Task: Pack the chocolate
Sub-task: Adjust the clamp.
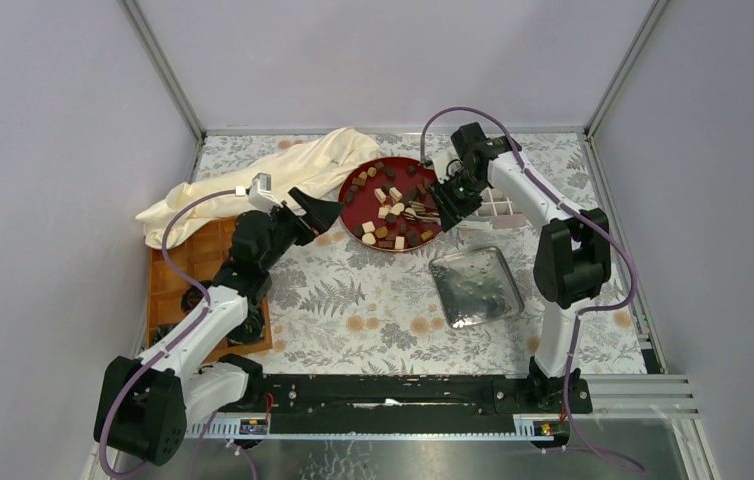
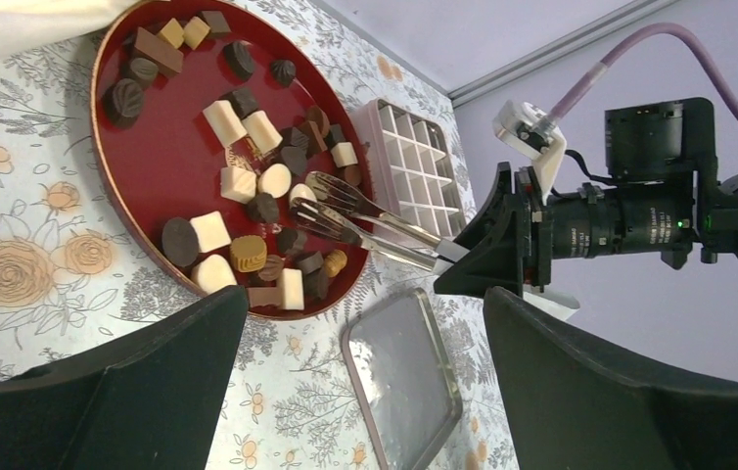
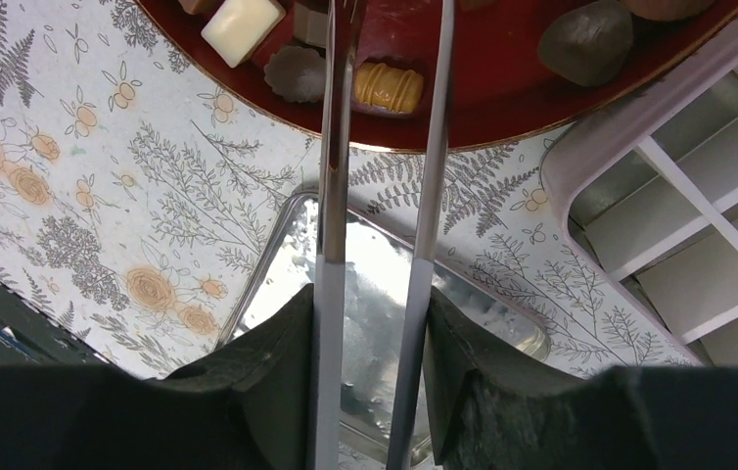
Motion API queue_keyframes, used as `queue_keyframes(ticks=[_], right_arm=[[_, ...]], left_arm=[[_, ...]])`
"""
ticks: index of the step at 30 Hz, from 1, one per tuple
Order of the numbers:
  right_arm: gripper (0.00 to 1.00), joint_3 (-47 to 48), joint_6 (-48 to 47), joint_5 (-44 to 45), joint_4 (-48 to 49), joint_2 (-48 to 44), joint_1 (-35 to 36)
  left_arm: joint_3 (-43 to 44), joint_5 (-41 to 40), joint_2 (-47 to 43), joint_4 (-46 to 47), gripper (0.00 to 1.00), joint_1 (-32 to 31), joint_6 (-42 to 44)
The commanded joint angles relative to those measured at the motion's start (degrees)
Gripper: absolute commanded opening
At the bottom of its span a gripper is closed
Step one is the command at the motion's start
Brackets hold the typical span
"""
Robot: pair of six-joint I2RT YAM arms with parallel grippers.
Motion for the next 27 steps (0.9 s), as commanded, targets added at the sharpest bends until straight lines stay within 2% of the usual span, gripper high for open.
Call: queue_keyframes(ticks=[1,4,7,12,14,18,22,25,27], right_arm=[[0.45,4.99,0.23,1.32,-0.30,-3.18,0.39],[0.44,6.79,0.48,0.16,-0.68,-5.14,-0.26],[0.38,7.70,0.50,-2.46,-1.39,-6.74,-0.94],[0.16,6.27,1.52,-9.69,-0.83,-10.93,-2.37],[0.11,5.59,2.45,-13.37,-0.47,-12.55,-3.00],[0.11,5.41,6.39,-26.81,0.30,-14.88,-6.28],[0.12,5.85,13.95,-43.28,3.76,-16.44,-9.08],[0.12,2.81,24.56,-54.12,13.43,-17.92,-9.70],[0.13,-0.12,33.40,-59.65,21.73,-19.17,-9.75]], left_arm=[[-1.65,4.04,-1.58,7.81,0.98,0.50,-2.48],[-4.63,6.43,-2.59,15.04,0.97,0.45,-5.75],[-6.80,8.25,-3.04,20.58,0.97,0.45,-8.80],[-8.35,11.34,-3.12,27.59,0.97,0.45,-11.61],[-9.34,11.93,-2.77,31.09,0.97,0.49,-13.03],[-10.94,12.09,1.21,44.04,0.98,-2.06,-16.31],[-8.55,7.15,9.19,59.07,0.99,-10.68,-11.35],[-4.69,4.02,17.14,69.78,0.99,-14.63,-8.72],[0.15,3.32,23.04,72.56,0.99,-15.51,-9.08]])
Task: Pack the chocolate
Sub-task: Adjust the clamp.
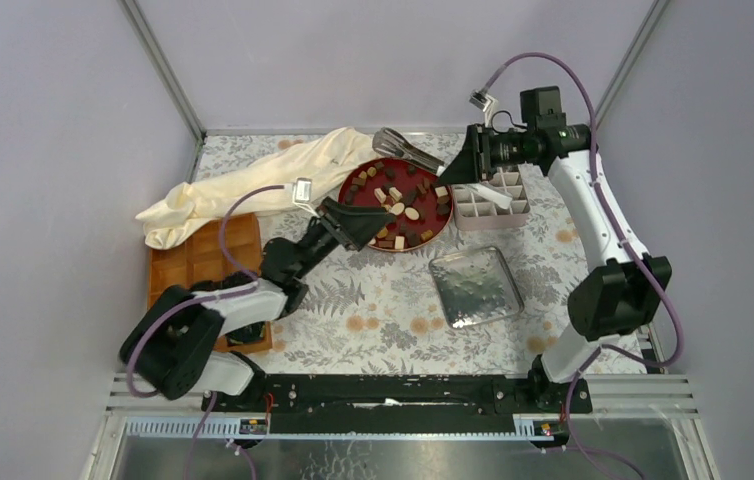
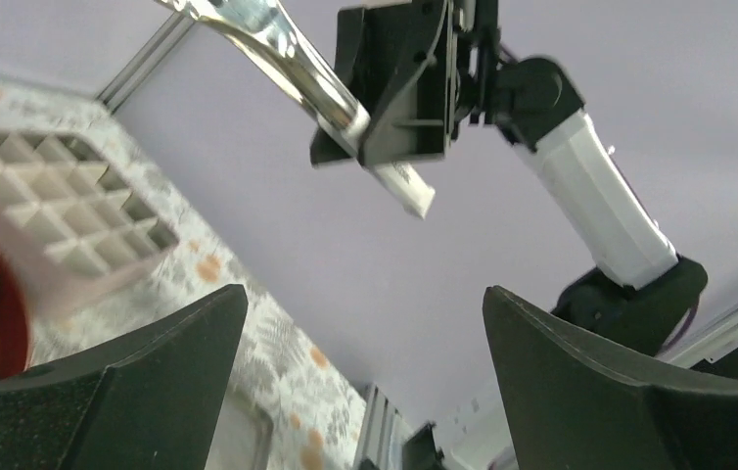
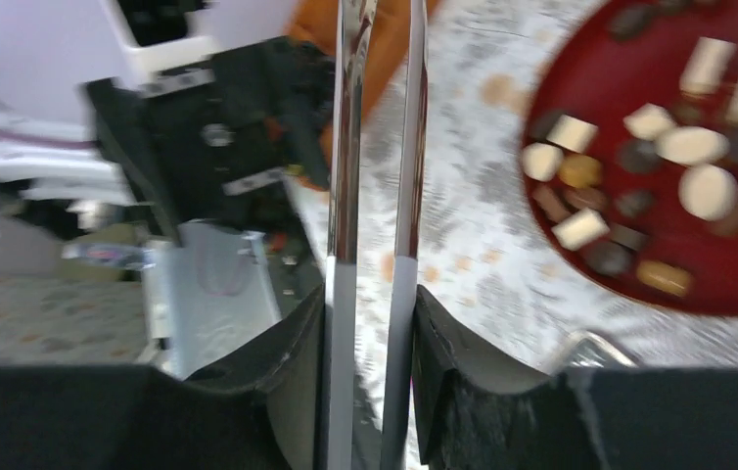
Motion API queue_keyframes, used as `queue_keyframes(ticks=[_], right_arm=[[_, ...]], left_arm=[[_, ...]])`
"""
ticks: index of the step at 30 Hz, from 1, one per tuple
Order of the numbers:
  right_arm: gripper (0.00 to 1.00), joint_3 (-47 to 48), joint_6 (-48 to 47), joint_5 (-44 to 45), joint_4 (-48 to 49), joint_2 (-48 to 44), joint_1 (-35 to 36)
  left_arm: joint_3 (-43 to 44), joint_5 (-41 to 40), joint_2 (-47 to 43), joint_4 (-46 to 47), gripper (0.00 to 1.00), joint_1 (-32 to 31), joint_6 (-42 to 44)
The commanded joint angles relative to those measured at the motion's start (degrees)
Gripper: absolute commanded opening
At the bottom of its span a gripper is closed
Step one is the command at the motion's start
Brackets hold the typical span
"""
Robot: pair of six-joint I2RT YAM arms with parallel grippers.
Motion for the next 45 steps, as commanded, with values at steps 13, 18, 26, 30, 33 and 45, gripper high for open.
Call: queue_keyframes(ticks=[13,18,26,30,33,45], right_arm=[[0.13,-26.09,96.18,-23.82,106.50,-10.32,0.12],[0.13,-26.18,98.59,-23.37,108.31,-10.46,0.48],[0.13,-26.26,99.03,-23.46,108.27,-10.37,1.45],[0.14,-26.11,99.03,-23.51,108.19,-10.17,1.60],[0.14,-26.19,99.03,-23.46,108.05,-10.15,1.69],[0.31,-25.00,91.99,-25.66,102.59,-10.51,2.13]], left_arm=[[28.49,-4.87,20.61,18.88,0.99,-5.94,6.04],[33.35,-6.50,22.51,18.88,0.98,-6.60,5.26],[37.99,-7.03,24.15,18.97,0.92,-7.16,3.90],[39.39,-7.72,24.92,18.97,0.78,-7.29,2.28],[39.63,-8.19,25.11,18.97,0.66,-7.30,1.64],[38.44,-12.01,24.69,18.79,0.03,-8.09,0.34]])
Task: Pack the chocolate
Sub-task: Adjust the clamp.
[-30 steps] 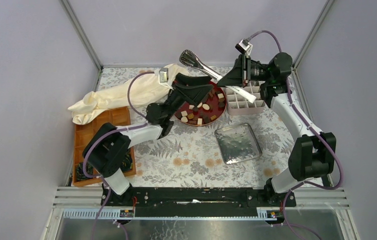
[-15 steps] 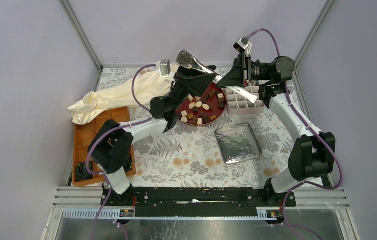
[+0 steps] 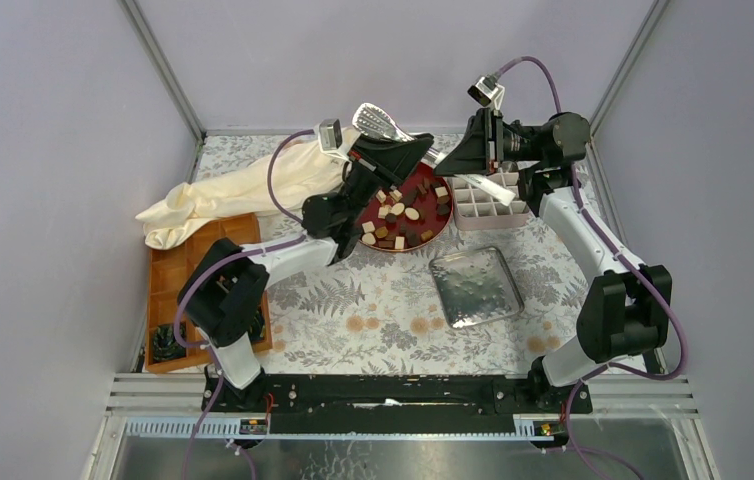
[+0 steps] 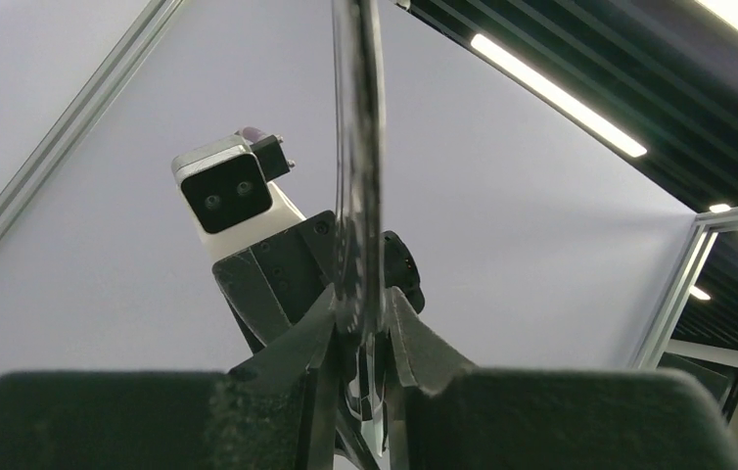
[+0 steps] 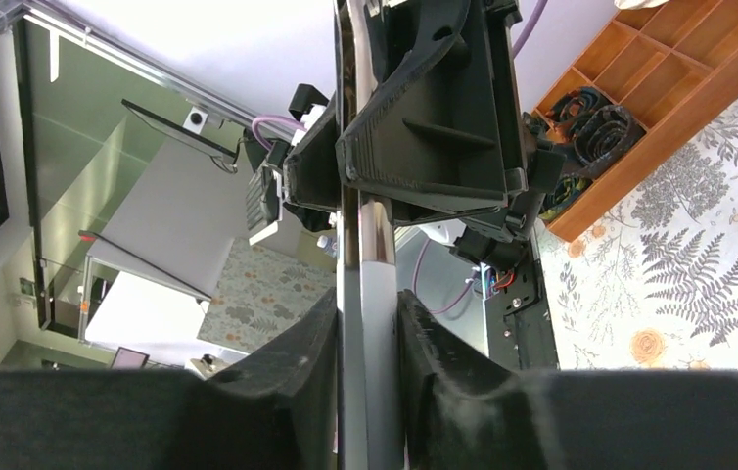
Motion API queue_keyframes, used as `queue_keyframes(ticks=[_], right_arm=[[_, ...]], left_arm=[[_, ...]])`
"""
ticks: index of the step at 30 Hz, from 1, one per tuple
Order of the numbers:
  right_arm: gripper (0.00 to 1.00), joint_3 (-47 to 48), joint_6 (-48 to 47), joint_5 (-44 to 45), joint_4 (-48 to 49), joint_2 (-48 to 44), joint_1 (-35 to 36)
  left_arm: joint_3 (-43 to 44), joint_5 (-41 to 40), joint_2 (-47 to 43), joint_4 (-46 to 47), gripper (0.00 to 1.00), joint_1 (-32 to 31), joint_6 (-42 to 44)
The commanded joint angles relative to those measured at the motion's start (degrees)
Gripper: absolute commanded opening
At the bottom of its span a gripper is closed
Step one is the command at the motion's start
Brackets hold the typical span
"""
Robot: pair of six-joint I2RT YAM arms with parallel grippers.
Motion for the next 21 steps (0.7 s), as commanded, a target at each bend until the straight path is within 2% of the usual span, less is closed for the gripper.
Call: queue_keyframes(ticks=[1,5,7,13,15,18,19,21], right_arm=[[0.37,2.16,-4.63,-2.15,-1.76,-2.24,0.99],[0.53,3.68,-6.90,-4.47,-1.69,-1.88,0.97],[0.65,4.31,-7.12,-5.25,-0.92,-1.41,0.97],[0.77,5.27,-2.63,-6.79,6.23,1.49,0.97],[0.79,6.78,3.00,-8.25,13.06,3.33,0.89],[0.84,12.04,19.73,-12.06,34.69,8.72,0.64],[0.86,12.99,23.38,-12.28,37.94,10.04,0.02],[0.88,13.99,23.49,-12.32,38.13,10.84,-0.74]], left_arm=[[-0.14,-3.68,-0.14,2.99,0.01,-0.45,1.09],[-2.85,-6.21,-1.55,2.09,0.00,-0.48,0.22],[-3.71,-6.87,-2.44,0.61,0.00,-0.48,-0.38],[-5.19,-7.71,-4.16,-0.31,0.00,-0.48,-1.74],[-5.40,-7.71,-4.51,-0.17,0.00,-0.46,-2.03],[-5.80,-7.44,-5.03,0.48,0.00,-0.43,-2.55],[-5.90,-7.28,-5.14,1.03,0.00,-0.47,-2.60],[-6.01,-6.46,-5.48,1.65,0.00,-0.49,-2.42]])
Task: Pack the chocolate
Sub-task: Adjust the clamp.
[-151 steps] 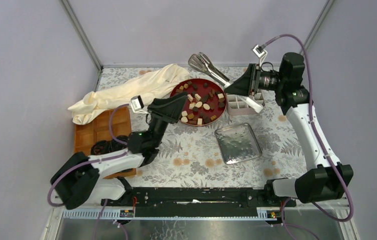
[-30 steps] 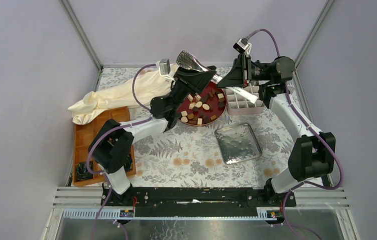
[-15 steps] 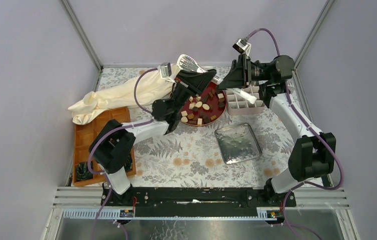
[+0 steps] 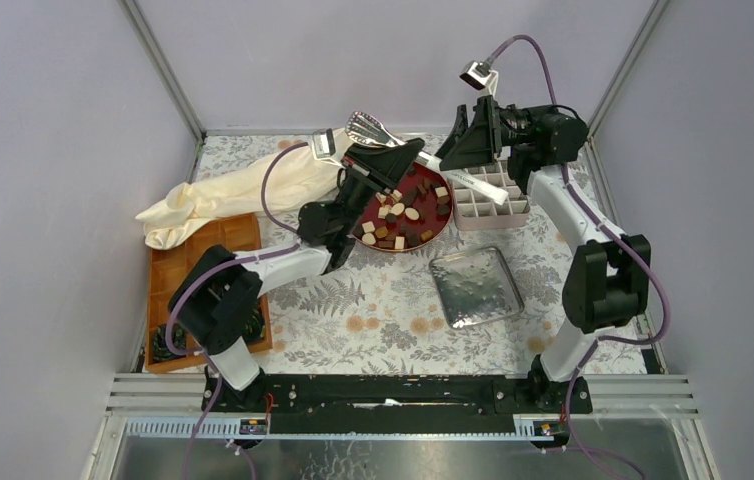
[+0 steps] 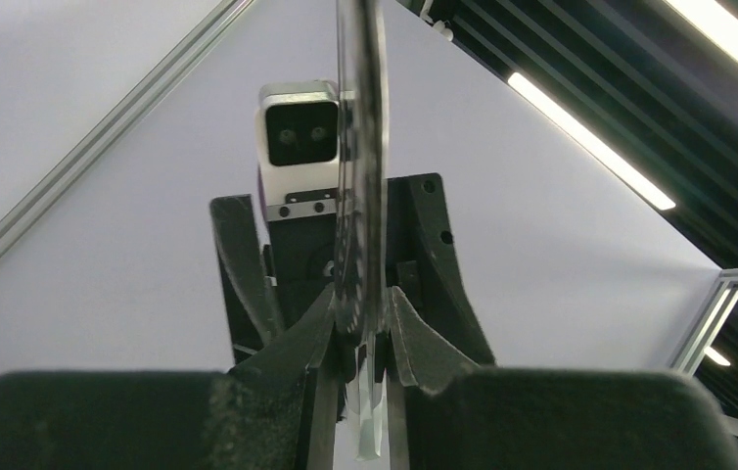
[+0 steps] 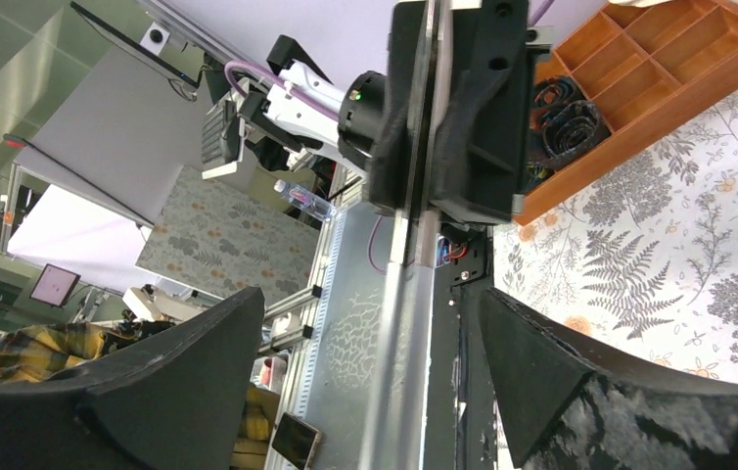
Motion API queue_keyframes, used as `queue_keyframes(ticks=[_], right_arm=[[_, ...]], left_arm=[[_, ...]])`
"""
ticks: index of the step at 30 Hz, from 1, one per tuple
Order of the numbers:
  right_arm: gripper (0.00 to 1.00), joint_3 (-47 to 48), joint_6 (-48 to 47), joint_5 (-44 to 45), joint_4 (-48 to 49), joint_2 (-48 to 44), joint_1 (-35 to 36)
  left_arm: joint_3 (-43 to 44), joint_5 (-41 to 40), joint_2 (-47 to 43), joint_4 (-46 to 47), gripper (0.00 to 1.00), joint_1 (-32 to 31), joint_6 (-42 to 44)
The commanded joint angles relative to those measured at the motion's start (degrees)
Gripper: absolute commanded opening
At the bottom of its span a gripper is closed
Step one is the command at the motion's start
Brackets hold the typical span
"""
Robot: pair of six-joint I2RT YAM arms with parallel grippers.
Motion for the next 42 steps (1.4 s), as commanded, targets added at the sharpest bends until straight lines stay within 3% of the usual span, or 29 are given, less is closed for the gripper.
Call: queue_keyframes(ticks=[1,4,10,13,15,18,21,23,24,27,29,32,34,39,42], right_arm=[[0.89,4.90,12.25,-5.49,17.71,2.07,-1.08],[0.99,6.51,12.08,-5.47,18.04,2.14,-1.14],[1.00,15.92,11.73,-4.66,17.43,5.77,-4.93],[1.00,23.15,4.80,-2.84,9.29,7.43,-8.23],[1.00,29.86,-6.04,-0.19,-3.26,7.71,-10.71],[1.00,46.52,-34.16,8.17,-36.59,7.70,-15.21],[1.00,61.39,-74.00,32.78,-86.45,5.86,-15.30],[0.99,67.27,-94.93,48.17,-100.95,6.03,-10.38],[1.00,66.17,-96.84,47.72,-102.20,5.66,-10.13],[1.00,56.90,-95.67,29.97,-104.82,2.69,-11.10],[1.00,49.10,-96.63,23.49,-107.77,-1.37,-11.11],[1.00,47.34,-107.39,22.61,-121.05,-4.98,-11.11],[1.00,45.12,-107.68,18.13,-126.24,-6.34,-11.07],[1.00,27.96,-105.39,16.08,-123.77,-12.36,-6.51],[1.00,23.93,-103.43,16.20,-121.12,-12.64,-3.49]], left_arm=[[-0.33,-0.04,-2.53,4.33,0.00,-0.13,-0.17],[-0.74,1.09,-2.81,5.17,0.00,-0.13,-0.51],[-1.01,4.25,-6.00,5.20,0.00,0.11,1.28],[-2.56,5.56,-9.53,3.91,0.00,0.52,1.90],[-3.97,6.01,-11.54,2.27,0.00,0.66,2.41],[-5.39,6.65,-13.83,-0.12,0.00,0.75,3.05],[-5.66,6.88,-14.82,-2.14,0.00,0.75,4.05],[-5.40,6.69,-15.07,-3.71,0.00,0.75,5.05],[-5.22,6.58,-15.11,-4.54,0.00,0.77,5.70],[-4.43,7.39,-14.79,-6.90,0.00,1.58,7.88],[-4.14,8.01,-14.25,-7.63,0.00,2.52,8.18],[-3.84,8.51,-12.93,-6.61,0.00,4.05,6.75],[-3.23,9.01,-11.09,-4.30,0.00,4.53,5.30],[1.10,12.78,-5.79,0.21,0.00,4.98,1.99],[2.68,14.06,-3.80,1.02,0.00,4.97,1.41]])
